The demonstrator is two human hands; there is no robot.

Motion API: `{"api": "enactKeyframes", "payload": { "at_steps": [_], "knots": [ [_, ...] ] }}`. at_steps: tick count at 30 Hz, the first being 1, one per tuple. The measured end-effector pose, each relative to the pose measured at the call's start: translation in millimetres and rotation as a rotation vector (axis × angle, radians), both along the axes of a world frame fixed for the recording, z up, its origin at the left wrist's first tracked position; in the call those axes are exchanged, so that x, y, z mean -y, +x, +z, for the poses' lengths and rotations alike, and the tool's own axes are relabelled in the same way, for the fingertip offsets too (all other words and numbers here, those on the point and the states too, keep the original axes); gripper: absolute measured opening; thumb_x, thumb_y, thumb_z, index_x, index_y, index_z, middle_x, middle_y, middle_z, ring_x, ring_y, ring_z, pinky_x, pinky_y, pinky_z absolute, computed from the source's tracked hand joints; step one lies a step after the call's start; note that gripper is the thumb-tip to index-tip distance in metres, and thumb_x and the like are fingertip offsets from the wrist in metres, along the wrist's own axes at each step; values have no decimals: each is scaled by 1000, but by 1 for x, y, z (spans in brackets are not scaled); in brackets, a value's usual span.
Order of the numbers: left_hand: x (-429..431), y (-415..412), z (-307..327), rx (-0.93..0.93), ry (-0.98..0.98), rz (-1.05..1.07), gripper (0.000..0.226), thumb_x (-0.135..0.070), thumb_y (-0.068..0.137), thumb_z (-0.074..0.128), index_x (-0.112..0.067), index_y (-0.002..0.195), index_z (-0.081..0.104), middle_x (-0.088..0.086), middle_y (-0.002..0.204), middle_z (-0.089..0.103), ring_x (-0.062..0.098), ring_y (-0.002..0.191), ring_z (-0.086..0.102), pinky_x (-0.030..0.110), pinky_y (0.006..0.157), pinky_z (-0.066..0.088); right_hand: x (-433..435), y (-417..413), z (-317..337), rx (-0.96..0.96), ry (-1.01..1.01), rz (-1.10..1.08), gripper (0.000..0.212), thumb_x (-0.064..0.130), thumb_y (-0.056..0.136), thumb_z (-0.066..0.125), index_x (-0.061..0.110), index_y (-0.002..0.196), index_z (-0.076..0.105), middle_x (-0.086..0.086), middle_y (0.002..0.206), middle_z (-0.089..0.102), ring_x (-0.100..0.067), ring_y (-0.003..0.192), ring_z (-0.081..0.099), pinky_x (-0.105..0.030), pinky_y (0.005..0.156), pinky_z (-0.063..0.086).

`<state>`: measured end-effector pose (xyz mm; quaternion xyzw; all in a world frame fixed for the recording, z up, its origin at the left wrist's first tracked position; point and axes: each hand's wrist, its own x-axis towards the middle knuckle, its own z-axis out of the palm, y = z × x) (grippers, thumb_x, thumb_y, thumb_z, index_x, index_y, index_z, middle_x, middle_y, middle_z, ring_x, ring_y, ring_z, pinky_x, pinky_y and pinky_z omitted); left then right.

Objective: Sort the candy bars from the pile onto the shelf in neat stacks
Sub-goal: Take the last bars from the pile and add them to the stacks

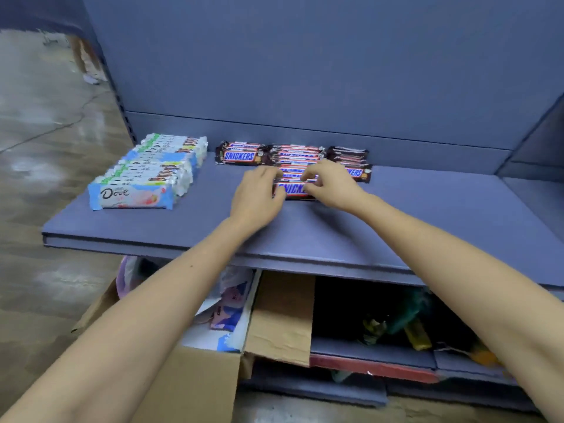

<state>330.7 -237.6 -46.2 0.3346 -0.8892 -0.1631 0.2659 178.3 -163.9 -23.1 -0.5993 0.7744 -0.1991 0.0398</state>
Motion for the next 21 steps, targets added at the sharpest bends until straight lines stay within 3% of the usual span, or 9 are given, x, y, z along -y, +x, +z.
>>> {"api": "enactKeyframes", "payload": {
  "at_steps": [4, 9, 15, 21],
  "knots": [
    [-48, -103, 7, 20, 44, -234, 32, -15, 86, 52, -7, 116, 59, 12, 120, 61, 30, 114, 51, 35, 96, 38, -82, -84, 2, 68, 21, -217, 21, 12, 87, 56, 9, 106, 65, -12, 110, 59, -24, 94, 61, -20, 76, 34],
    [-121, -213, 9, 26, 87, -424, 34, -17, 89, 50, -8, 122, 56, 8, 129, 56, 27, 123, 47, 34, 103, 37, -177, -171, 1, 94, -3, -438, 20, 14, 88, 56, 8, 105, 65, -12, 113, 59, -17, 83, 55, -19, 81, 36],
    [-205, -316, 15, 62, 117, -559, 35, -19, 90, 48, -12, 125, 53, 6, 132, 53, 26, 126, 43, 35, 102, 36, -273, -256, -5, 103, -37, -642, 19, 14, 87, 57, 10, 102, 67, -12, 110, 61, -24, 96, 60, -21, 85, 37],
    [-270, -394, 23, 65, 161, -610, 36, -17, 90, 48, -10, 124, 54, 8, 132, 54, 26, 125, 45, 33, 102, 36, -347, -325, -9, 76, -42, -744, 19, 14, 86, 59, 8, 102, 68, -15, 109, 62, -27, 98, 62, -23, 88, 38]
  ]
}}
